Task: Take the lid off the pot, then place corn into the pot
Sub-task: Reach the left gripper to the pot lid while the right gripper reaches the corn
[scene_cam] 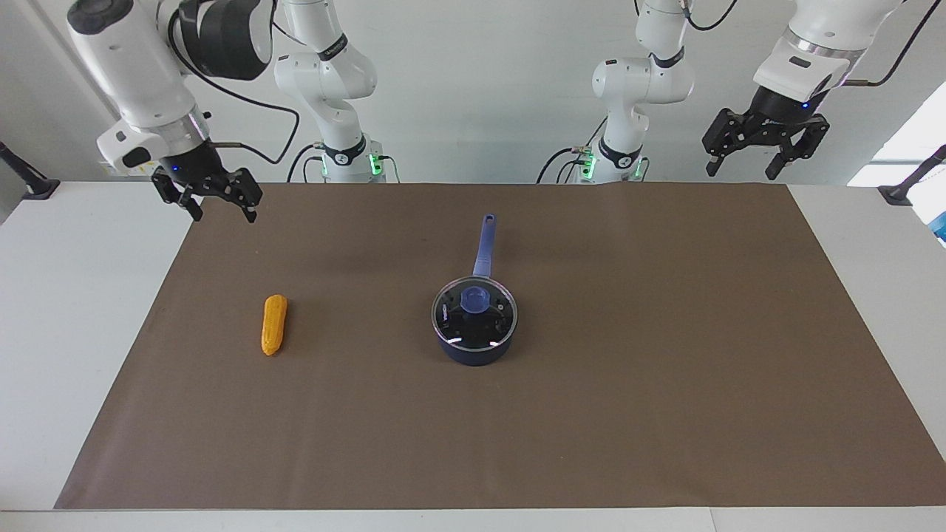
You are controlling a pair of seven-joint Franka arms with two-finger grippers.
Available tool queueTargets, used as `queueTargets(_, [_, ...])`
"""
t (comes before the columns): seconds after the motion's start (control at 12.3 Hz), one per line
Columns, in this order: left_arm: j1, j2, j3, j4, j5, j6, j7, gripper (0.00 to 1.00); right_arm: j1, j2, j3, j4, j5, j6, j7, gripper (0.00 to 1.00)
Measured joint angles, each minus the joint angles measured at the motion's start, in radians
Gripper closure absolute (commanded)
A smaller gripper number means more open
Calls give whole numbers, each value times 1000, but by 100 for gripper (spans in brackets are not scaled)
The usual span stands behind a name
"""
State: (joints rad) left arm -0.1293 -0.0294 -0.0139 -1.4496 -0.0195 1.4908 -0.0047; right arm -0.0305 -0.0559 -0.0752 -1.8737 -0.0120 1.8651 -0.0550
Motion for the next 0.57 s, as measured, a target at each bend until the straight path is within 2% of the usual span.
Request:
queueTargets(0.24, [-53, 13, 0, -4, -1, 60, 0, 0, -4, 115, -1, -76, -2, 201, -8, 0])
queueTargets(0.57, [-143, 51, -3, -14, -2, 161, -3, 0, -9, 311, -2, -79, -2, 453, -105, 0])
